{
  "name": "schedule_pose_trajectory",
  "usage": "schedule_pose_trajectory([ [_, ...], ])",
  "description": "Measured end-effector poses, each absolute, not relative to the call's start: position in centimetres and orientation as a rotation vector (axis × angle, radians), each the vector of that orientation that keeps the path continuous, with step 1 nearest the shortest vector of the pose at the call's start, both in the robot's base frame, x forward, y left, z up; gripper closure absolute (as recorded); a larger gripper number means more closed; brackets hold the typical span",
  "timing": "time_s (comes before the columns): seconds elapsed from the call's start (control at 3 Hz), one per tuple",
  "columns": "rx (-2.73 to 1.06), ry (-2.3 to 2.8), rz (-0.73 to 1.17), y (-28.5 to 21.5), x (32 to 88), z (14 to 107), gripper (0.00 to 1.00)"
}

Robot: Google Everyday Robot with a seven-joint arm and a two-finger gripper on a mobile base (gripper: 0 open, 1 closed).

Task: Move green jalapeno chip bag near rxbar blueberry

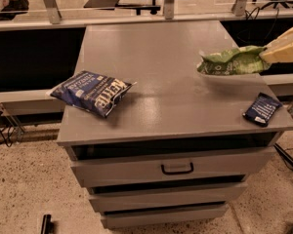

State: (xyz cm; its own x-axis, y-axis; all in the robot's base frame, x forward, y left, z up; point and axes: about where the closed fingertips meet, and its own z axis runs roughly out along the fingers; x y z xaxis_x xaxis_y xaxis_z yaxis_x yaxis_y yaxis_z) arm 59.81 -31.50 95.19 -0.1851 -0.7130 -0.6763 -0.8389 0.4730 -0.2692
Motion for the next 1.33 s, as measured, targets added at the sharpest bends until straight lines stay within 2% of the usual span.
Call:
schedule_pose_trajectory([
  [0.67, -1.276, 1.959, 0.224, -31.7, 58.9, 94.7, 0.05],
  [1.0, -1.283, 1.973, 0.222, -31.6, 59.6, 94.7, 0.0],
  [1.33, -1.286, 1.974, 0.219, -31.5, 59.8, 94.9, 0.0],
])
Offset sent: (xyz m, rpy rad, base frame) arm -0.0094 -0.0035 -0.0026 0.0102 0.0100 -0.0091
